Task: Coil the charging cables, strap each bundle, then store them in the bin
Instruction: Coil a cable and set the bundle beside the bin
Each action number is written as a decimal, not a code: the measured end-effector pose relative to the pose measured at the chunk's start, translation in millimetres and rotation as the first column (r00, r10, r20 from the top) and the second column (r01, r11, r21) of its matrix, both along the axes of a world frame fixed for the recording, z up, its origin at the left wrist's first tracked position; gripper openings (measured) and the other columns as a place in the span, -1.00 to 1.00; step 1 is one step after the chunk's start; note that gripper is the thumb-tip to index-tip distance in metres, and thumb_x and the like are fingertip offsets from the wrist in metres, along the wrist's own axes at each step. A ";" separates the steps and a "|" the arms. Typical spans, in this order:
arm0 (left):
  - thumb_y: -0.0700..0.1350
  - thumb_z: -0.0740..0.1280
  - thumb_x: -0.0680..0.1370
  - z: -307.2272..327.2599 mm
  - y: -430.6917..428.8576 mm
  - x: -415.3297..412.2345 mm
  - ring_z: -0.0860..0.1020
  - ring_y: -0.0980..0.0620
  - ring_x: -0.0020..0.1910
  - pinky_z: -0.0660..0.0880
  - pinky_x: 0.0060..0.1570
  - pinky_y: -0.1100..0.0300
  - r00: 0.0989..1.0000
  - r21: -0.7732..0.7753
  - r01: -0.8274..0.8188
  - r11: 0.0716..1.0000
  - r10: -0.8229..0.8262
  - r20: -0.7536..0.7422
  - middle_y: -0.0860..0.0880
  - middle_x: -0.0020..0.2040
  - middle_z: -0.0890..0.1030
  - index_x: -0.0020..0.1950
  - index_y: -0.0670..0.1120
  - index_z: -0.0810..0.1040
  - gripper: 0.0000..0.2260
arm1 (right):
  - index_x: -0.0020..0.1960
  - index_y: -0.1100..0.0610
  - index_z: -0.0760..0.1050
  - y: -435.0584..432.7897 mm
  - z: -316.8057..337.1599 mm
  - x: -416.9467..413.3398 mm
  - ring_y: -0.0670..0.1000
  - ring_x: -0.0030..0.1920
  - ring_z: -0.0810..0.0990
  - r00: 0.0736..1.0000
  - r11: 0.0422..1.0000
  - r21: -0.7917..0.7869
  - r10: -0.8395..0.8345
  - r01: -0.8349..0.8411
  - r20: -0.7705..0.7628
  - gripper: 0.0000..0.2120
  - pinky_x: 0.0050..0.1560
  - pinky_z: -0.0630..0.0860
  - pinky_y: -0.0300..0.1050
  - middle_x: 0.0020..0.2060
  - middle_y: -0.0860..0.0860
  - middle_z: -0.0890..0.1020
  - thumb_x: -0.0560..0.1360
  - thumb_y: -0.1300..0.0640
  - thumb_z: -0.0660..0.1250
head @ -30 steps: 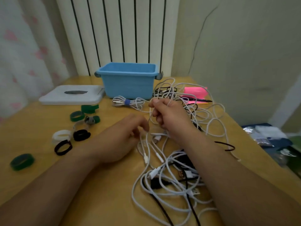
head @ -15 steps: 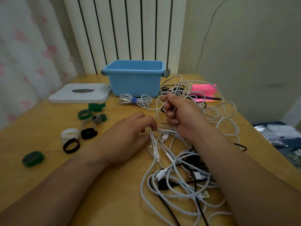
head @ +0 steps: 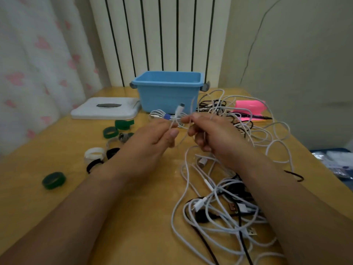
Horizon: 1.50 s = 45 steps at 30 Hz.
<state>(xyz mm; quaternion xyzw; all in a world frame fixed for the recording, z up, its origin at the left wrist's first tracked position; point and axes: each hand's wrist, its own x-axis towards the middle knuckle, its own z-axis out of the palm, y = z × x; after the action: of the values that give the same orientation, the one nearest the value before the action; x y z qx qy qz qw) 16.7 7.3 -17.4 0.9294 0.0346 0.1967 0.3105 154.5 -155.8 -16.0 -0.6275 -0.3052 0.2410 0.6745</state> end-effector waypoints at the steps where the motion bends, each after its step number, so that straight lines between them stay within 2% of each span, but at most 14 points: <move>1: 0.18 0.13 0.75 -1.4 -3.9 1.2 0.58 0.22 0.03 0.51 0.00 0.19 1.000 -0.010 0.010 1.000 -0.010 0.007 0.14 0.02 0.64 0.09 0.06 0.63 -0.67 | 0.19 0.14 0.66 1.4 2.7 -7.8 -0.04 -0.38 0.42 0.998 0.998 0.001 0.055 -0.055 0.021 -0.67 -0.48 0.26 -0.21 -0.20 0.06 0.62 0.73 -0.06 0.23; 8: 0.08 0.23 0.75 -4.1 -24.1 2.9 0.64 0.18 -0.08 0.59 0.00 0.13 0.999 -0.161 -0.027 0.987 0.019 -0.047 0.07 -0.07 0.68 0.19 0.10 0.45 -0.91 | -0.03 -0.02 0.72 5.8 1.0 -22.7 -0.20 -0.43 0.45 0.938 0.985 -0.009 -0.163 0.174 0.305 -0.77 -0.29 0.33 -0.19 -0.42 -0.16 0.54 0.69 -0.05 0.33; 13: -0.16 0.33 0.71 -1.6 -32.1 11.0 0.69 0.17 0.16 0.65 0.24 0.08 0.997 -0.535 0.056 0.843 -0.072 -0.010 0.09 0.37 0.61 0.70 0.30 0.03 -0.28 | -0.02 0.14 0.65 8.3 0.9 -31.9 -0.16 -0.35 0.62 0.910 0.996 -0.048 -0.050 0.077 0.412 -0.77 -0.29 0.51 -0.24 -0.33 -0.10 0.67 0.70 0.04 0.33; 17: -0.14 0.19 0.73 -0.1 -27.2 12.5 0.54 0.07 -0.35 0.50 -0.27 0.06 0.996 -0.522 -0.084 0.849 0.092 -0.011 0.01 -0.23 0.62 0.35 -0.03 0.54 -0.77 | 0.15 -0.05 0.54 9.1 1.4 -26.6 -0.11 -0.27 0.63 0.892 0.985 -0.129 -0.043 0.113 0.451 -0.76 -0.20 0.53 -0.02 -0.16 -0.05 0.68 0.62 -0.18 0.39; 20: -0.19 0.18 0.69 7.4 -14.5 13.2 0.33 0.05 -0.44 0.26 -0.45 0.17 0.974 -0.715 -0.198 0.670 0.215 -0.068 -0.03 -0.35 0.40 0.01 -0.14 0.54 -0.83 | 0.04 -0.02 0.59 2.1 7.0 -21.8 -0.10 -0.37 0.48 0.920 0.987 -0.091 -0.087 0.131 0.382 -0.78 -0.34 0.41 -0.16 -0.26 -0.08 0.65 0.68 -0.13 0.30; 22: -0.06 0.24 0.71 11.3 -12.8 11.1 0.27 0.05 -0.43 0.19 -0.44 0.16 0.982 -0.786 -0.172 0.594 0.165 -0.090 -0.02 -0.34 0.34 -0.02 -0.09 0.48 -0.84 | -0.04 0.07 0.59 1.1 8.4 -24.5 -0.06 -0.41 0.44 0.921 0.987 -0.047 -0.128 0.155 0.367 -0.68 -0.39 0.38 -0.18 -0.33 -0.03 0.63 0.75 -0.05 0.18; 26: 0.36 0.19 0.68 5.6 -27.4 11.2 0.45 -0.04 -0.34 0.41 -0.34 0.14 0.999 -0.684 -0.045 0.728 0.023 -0.041 -0.08 -0.22 0.51 0.09 -0.05 0.56 -0.52 | -0.12 0.04 0.53 8.7 -1.2 -37.0 -0.09 -0.30 0.59 0.699 0.943 -0.226 -0.011 0.246 0.715 -0.67 -0.21 0.51 -0.08 -0.29 -0.04 0.65 0.73 -0.06 0.17; 28: 0.31 0.17 0.72 4.4 -36.9 13.0 0.67 -0.21 -0.09 0.66 -0.06 -0.05 0.998 -0.682 -0.046 0.729 0.055 -0.010 -0.18 -0.06 0.70 0.21 0.00 0.63 -0.56 | -0.03 -0.02 0.56 14.7 -9.4 -43.5 -0.02 -0.15 0.68 0.640 0.928 -0.293 0.083 0.229 0.764 -0.76 -0.08 0.61 0.03 -0.15 -0.06 0.71 0.69 -0.04 0.18; 31: 0.14 0.13 0.79 0.3 -32.5 16.3 0.73 0.01 0.06 0.65 0.16 0.02 0.971 -0.694 -0.143 0.705 0.237 0.040 -0.06 -0.01 0.76 0.12 -0.04 0.68 -0.60 | 0.19 -0.09 0.58 16.9 -9.8 -45.0 0.01 -0.11 0.69 0.609 0.922 -0.317 0.124 0.220 0.783 -0.78 -0.06 0.63 0.08 -0.07 -0.08 0.72 0.68 -0.08 0.21; 33: 0.10 0.13 0.80 0.7 -20.4 20.2 0.73 -0.06 0.06 0.64 0.23 -0.07 0.956 -0.819 -0.091 0.567 0.281 0.089 -0.14 0.00 0.75 0.08 -0.15 0.67 -0.57 | 0.15 -0.13 0.55 12.1 -5.1 -40.3 -0.05 -0.18 0.63 0.616 0.915 -0.342 0.145 0.215 0.774 -0.91 -0.10 0.59 0.03 -0.19 -0.10 0.67 0.66 -0.05 0.31; 35: 0.06 0.14 0.80 3.6 -7.3 22.4 0.71 -0.10 -0.01 0.66 0.20 -0.11 0.950 -0.957 0.125 0.261 0.248 0.192 -0.17 -0.07 0.70 0.04 -0.19 0.59 -0.61 | 0.21 -0.18 0.52 4.7 1.0 -36.7 -0.11 -0.19 0.62 0.635 0.923 -0.337 0.147 0.189 0.759 -0.83 -0.12 0.56 -0.04 -0.23 -0.11 0.64 0.65 0.01 0.37; 39: 0.05 0.18 0.79 11.5 13.0 18.6 0.46 0.10 -0.38 0.56 -0.28 0.23 0.919 -0.959 0.275 -0.069 0.310 0.241 0.00 -0.32 0.43 0.00 -0.12 0.50 -0.70 | 0.20 -0.13 0.49 -4.5 11.8 -30.9 -0.18 -0.18 0.61 0.658 0.926 -0.334 0.140 0.178 0.740 -0.77 -0.15 0.50 -0.14 -0.21 -0.11 0.65 0.60 0.03 0.45; 41: 0.06 0.17 0.79 13.7 21.1 15.1 0.29 0.14 -0.45 0.32 -0.47 0.30 0.911 -0.978 0.204 0.039 0.359 0.204 0.04 -0.34 0.33 0.05 -0.09 0.48 -0.73 | 0.12 -0.12 0.53 -9.7 16.7 -27.2 -0.17 -0.17 0.60 0.645 0.903 -0.376 0.161 0.210 0.747 -0.82 -0.15 0.51 -0.14 -0.20 -0.12 0.64 0.58 0.03 0.47; 45: 0.15 0.19 0.77 12.4 16.5 9.5 0.23 0.12 -0.45 0.16 -0.50 0.21 0.943 -0.809 -0.079 0.582 0.306 0.128 0.07 -0.36 0.32 0.18 -0.07 0.45 -0.71 | -0.04 -0.10 0.58 -21.5 25.2 -18.6 -0.16 -0.15 0.58 0.495 0.852 -0.349 0.127 0.390 0.860 -0.87 -0.11 0.54 -0.06 -0.22 -0.17 0.63 0.54 -0.12 0.47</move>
<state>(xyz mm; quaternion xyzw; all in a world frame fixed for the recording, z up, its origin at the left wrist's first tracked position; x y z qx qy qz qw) 26.2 23.9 -5.1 0.6511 0.1796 0.3106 0.6688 135.8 -177.3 9.2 -0.8367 -0.4737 -0.0873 0.2607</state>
